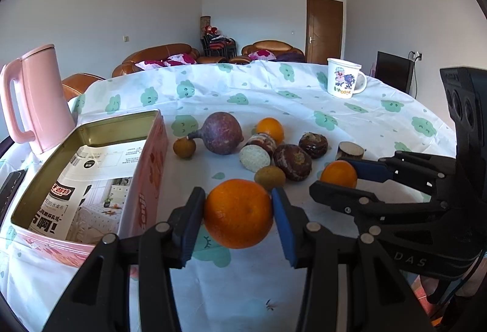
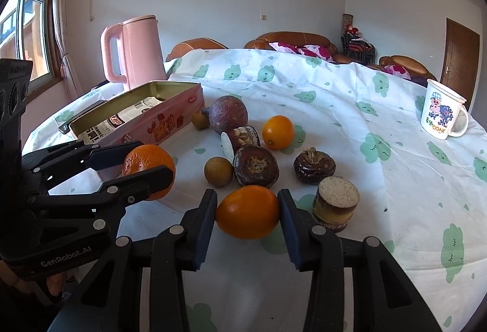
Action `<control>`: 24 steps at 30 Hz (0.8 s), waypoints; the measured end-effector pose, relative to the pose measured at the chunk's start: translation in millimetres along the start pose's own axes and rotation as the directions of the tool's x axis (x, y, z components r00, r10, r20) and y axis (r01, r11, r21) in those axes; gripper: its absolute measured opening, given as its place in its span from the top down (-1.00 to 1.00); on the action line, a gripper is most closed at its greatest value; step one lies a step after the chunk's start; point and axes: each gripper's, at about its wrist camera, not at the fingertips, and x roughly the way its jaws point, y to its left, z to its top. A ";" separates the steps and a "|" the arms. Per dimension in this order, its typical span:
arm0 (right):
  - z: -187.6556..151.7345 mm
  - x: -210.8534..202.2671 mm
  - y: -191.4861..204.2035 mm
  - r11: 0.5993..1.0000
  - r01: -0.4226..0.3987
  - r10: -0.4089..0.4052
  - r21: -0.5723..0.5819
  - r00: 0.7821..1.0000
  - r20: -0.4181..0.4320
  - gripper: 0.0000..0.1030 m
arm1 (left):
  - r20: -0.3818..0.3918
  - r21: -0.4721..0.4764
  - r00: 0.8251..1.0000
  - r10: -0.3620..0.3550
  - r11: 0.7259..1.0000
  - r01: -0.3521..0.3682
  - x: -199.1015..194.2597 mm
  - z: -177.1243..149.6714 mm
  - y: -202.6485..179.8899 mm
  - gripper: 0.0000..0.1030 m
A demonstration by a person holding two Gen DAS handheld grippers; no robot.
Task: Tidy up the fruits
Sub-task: 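Carry both oranges into the pink tin box and open both grippers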
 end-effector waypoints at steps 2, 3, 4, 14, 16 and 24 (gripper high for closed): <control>1.3 -3.0 0.9 1.000 0.003 -0.002 -0.006 1.000 0.017 0.16 | 0.016 0.004 1.000 0.016 1.000 -0.016 -3.5 1.5 0.5 0.09; 2.1 -4.3 1.0 1.000 0.003 -0.003 -0.007 1.000 0.025 0.16 | 0.028 0.008 0.999 0.026 1.000 -0.027 -6.0 2.4 0.6 0.09; 3.2 -6.1 1.0 1.000 0.005 -0.004 -0.007 0.999 0.033 0.16 | 0.041 0.012 0.998 0.038 0.999 -0.039 -8.8 3.4 1.1 0.09; 27.6 -21.8 7.3 0.999 0.011 -0.004 -0.051 0.991 0.135 0.16 | 0.116 0.008 0.988 0.098 0.995 -0.100 -28.4 15.6 13.5 0.09; 33.1 -22.7 10.8 0.998 0.009 0.000 -0.064 0.989 0.149 0.16 | 0.124 0.003 0.986 0.108 0.994 -0.109 -30.8 17.6 16.7 0.09; 59.1 -15.8 32.0 0.992 -0.025 0.046 -0.120 0.984 0.175 0.16 | 0.138 -0.039 0.977 0.161 0.987 -0.157 -37.3 25.8 42.4 0.09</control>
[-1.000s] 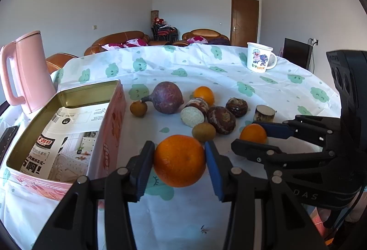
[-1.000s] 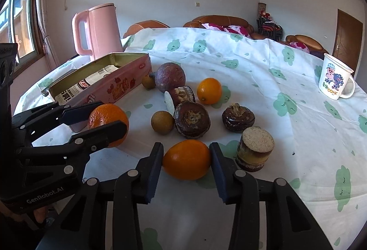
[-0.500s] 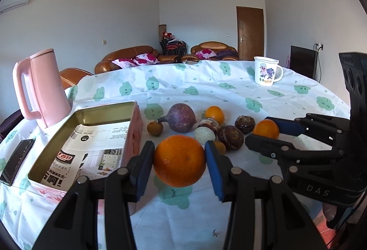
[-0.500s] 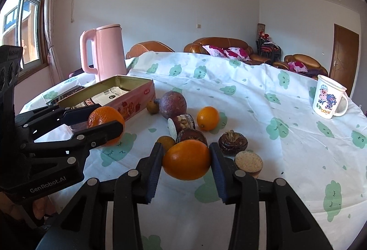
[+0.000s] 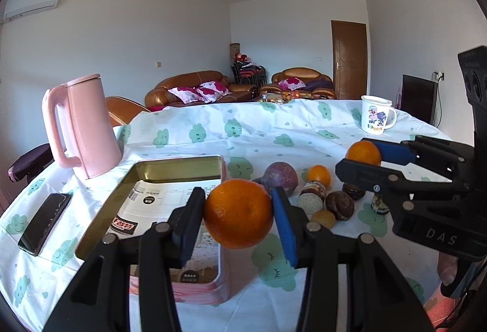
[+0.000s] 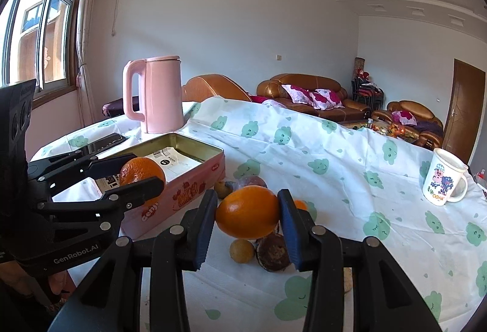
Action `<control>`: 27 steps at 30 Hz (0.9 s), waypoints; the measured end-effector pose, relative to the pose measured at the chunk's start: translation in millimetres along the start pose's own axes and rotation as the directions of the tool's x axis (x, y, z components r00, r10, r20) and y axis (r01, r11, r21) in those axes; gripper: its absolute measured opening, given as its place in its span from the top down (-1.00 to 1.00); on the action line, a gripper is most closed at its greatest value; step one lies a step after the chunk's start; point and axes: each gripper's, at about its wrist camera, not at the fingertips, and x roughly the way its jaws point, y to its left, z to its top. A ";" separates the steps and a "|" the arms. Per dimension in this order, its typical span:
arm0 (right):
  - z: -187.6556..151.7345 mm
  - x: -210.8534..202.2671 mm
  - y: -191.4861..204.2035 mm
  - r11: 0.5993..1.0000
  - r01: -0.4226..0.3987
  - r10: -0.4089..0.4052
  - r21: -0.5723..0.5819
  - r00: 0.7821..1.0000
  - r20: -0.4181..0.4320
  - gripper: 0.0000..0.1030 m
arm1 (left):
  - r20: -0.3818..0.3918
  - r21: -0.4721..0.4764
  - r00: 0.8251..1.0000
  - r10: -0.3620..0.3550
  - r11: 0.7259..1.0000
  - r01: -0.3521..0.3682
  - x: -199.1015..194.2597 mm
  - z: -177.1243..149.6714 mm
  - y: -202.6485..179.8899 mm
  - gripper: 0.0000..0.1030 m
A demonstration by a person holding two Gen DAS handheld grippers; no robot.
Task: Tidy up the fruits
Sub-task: 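Carry both oranges into the pink tin box and open both grippers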
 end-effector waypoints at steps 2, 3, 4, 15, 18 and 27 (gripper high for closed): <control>6.9 3.3 6.0 1.000 -0.020 0.020 -0.011 1.000 0.005 0.16 | 0.000 -0.011 1.000 0.015 1.000 -0.014 0.5 2.4 7.8 0.09; 10.8 5.3 8.9 0.999 -0.029 0.029 -0.015 1.000 0.008 0.16 | 0.000 -0.015 1.000 0.021 1.000 -0.021 0.7 3.3 11.8 0.09; 14.6 7.4 11.5 0.999 -0.036 0.036 -0.020 0.999 0.010 0.16 | 0.000 -0.020 1.000 0.028 0.999 -0.028 0.9 3.8 15.5 0.09; 51.6 33.1 39.4 0.992 -0.110 0.111 -0.061 0.994 0.012 0.16 | -0.010 -0.064 0.997 0.076 0.995 -0.077 11.9 11.9 55.7 0.09; 59.0 42.7 45.6 0.990 -0.124 0.125 -0.064 0.992 0.006 0.16 | -0.022 -0.075 0.996 0.086 0.993 -0.087 16.6 13.4 66.1 0.09; 64.9 83.5 64.1 0.985 -0.167 0.165 -0.048 0.985 -0.044 0.16 | -0.075 -0.123 0.994 0.079 0.988 -0.088 35.4 13.1 94.4 0.09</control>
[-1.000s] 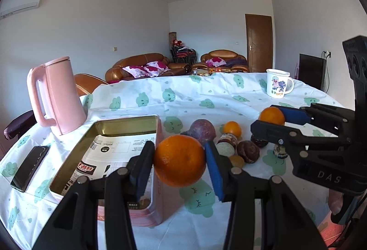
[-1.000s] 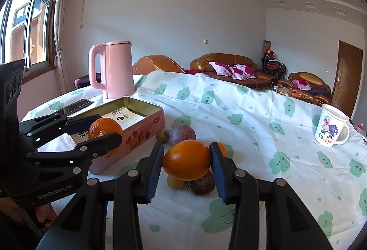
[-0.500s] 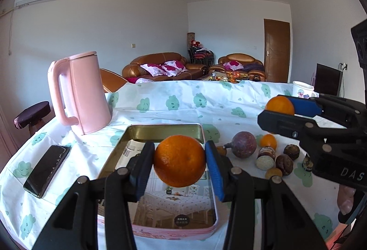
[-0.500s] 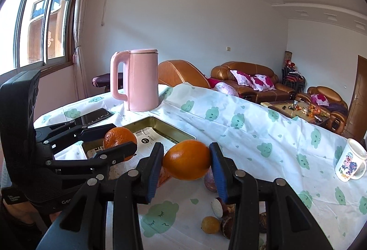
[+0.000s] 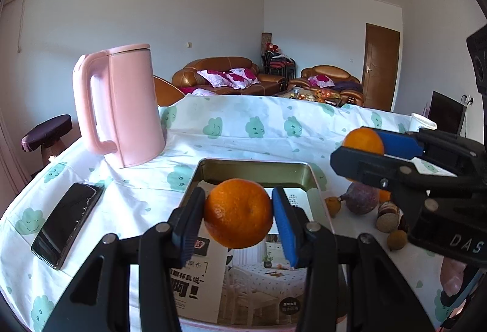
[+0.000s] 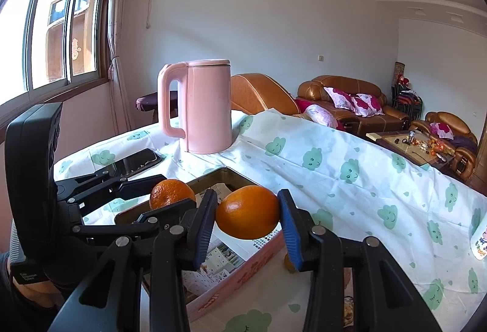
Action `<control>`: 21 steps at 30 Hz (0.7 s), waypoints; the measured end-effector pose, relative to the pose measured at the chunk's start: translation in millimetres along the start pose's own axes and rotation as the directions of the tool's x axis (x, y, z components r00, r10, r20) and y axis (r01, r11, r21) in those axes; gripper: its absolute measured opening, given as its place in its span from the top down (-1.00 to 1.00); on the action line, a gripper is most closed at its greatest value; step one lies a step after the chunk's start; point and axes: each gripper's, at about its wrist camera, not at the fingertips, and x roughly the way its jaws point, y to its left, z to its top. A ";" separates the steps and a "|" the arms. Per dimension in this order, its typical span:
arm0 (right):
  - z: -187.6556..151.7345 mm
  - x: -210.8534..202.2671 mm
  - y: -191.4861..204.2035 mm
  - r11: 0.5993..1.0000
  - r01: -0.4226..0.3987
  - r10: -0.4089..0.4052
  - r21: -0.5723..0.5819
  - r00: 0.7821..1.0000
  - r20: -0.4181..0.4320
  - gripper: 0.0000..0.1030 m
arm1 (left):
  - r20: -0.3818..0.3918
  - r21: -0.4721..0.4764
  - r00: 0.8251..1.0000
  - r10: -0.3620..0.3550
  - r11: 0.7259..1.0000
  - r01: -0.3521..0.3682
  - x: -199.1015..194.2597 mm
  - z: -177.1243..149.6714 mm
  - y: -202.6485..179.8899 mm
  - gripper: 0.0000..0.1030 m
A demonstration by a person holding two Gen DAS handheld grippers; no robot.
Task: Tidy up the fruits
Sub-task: 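Carry both oranges into the pink tin box and open both grippers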
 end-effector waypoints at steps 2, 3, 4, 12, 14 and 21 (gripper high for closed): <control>-2.6 10.8 1.3 1.000 -0.008 0.008 0.006 1.000 -0.020 0.16 | -0.008 -0.003 1.000 0.004 1.000 -0.004 3.4 -0.4 3.4 0.09; -4.1 16.2 1.8 1.000 -0.012 0.012 0.010 0.999 -0.032 0.16 | -0.010 -0.003 1.000 0.006 1.000 -0.006 4.7 -0.6 4.3 0.09; -5.8 21.0 1.9 1.000 -0.014 0.015 0.013 0.999 -0.043 0.16 | -0.013 -0.003 1.000 0.009 1.000 -0.009 6.4 -0.9 5.6 0.09; -19.2 45.2 3.0 0.999 -0.033 0.037 0.037 0.993 -0.109 0.16 | -0.055 -0.011 0.998 0.036 0.999 -0.037 20.2 -6.8 18.0 0.09; -22.5 50.1 4.4 0.999 -0.033 0.037 0.033 0.991 -0.125 0.16 | -0.054 -0.012 0.998 0.035 0.999 -0.035 20.0 -6.6 19.7 0.09; -29.0 64.4 5.4 0.996 -0.067 0.075 0.051 0.980 -0.185 0.16 | -0.101 0.010 0.994 0.048 0.999 -0.047 27.9 -7.5 22.5 0.09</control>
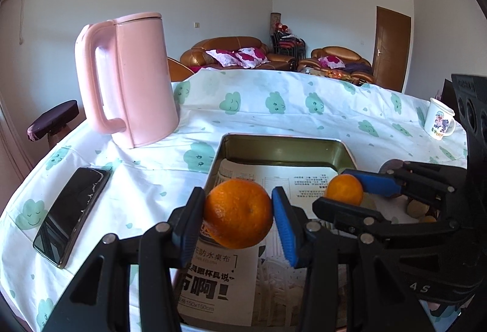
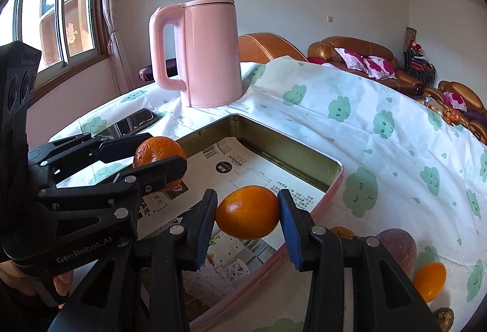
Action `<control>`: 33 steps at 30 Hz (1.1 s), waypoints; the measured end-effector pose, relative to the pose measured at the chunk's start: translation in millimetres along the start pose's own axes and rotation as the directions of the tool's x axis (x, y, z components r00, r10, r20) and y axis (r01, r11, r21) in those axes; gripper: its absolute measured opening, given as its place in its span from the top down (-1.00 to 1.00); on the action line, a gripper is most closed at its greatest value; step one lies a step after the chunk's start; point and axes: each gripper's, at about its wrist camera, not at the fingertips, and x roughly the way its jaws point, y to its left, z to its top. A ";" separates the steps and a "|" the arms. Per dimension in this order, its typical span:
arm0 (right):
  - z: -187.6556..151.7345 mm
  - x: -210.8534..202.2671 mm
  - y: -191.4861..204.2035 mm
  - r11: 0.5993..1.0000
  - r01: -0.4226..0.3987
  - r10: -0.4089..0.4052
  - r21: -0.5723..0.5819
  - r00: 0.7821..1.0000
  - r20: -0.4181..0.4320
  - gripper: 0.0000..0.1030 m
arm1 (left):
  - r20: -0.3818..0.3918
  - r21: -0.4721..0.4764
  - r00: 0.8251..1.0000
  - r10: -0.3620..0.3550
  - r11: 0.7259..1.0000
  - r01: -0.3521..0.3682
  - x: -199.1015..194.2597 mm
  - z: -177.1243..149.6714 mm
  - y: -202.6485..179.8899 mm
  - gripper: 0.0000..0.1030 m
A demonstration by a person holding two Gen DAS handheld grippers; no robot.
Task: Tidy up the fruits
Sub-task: 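Carry both oranges into the pink tin box and open both grippers, then grasp the round cake with the right gripper while the left grasps a kiwi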
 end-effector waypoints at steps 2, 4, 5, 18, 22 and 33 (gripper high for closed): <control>0.0 -0.1 2.1 1.000 0.003 -0.003 -0.008 1.000 0.002 0.15 | 0.005 0.003 1.000 0.003 1.000 -0.004 -1.2 -0.5 0.8 0.09; -0.3 2.1 2.7 1.000 -0.002 0.002 -0.008 1.000 -0.010 0.15 | 0.000 0.007 1.000 0.012 1.000 -0.012 -0.6 -1.0 1.6 0.09; -0.3 2.6 3.1 1.000 -0.006 0.005 -0.007 1.000 -0.012 0.15 | -0.005 0.005 1.000 0.014 1.000 -0.014 0.0 -1.1 2.3 0.09; -5.0 -40.1 -9.3 0.999 0.046 -0.048 0.016 0.996 0.078 -0.44 | 0.091 -0.032 0.993 0.073 0.997 -0.070 -32.8 -1.4 5.6 -0.85; -18.9 -84.8 -34.1 0.992 0.121 -0.126 0.047 0.984 0.129 -0.46 | 0.146 -0.024 0.989 0.023 1.000 -0.020 -52.0 1.0 -11.0 -0.91; -98.8 -155.6 -114.2 0.911 0.324 -0.350 0.256 0.935 0.064 -0.48 | 0.083 0.106 0.981 -0.174 0.981 0.165 -46.6 -6.0 -109.6 -0.91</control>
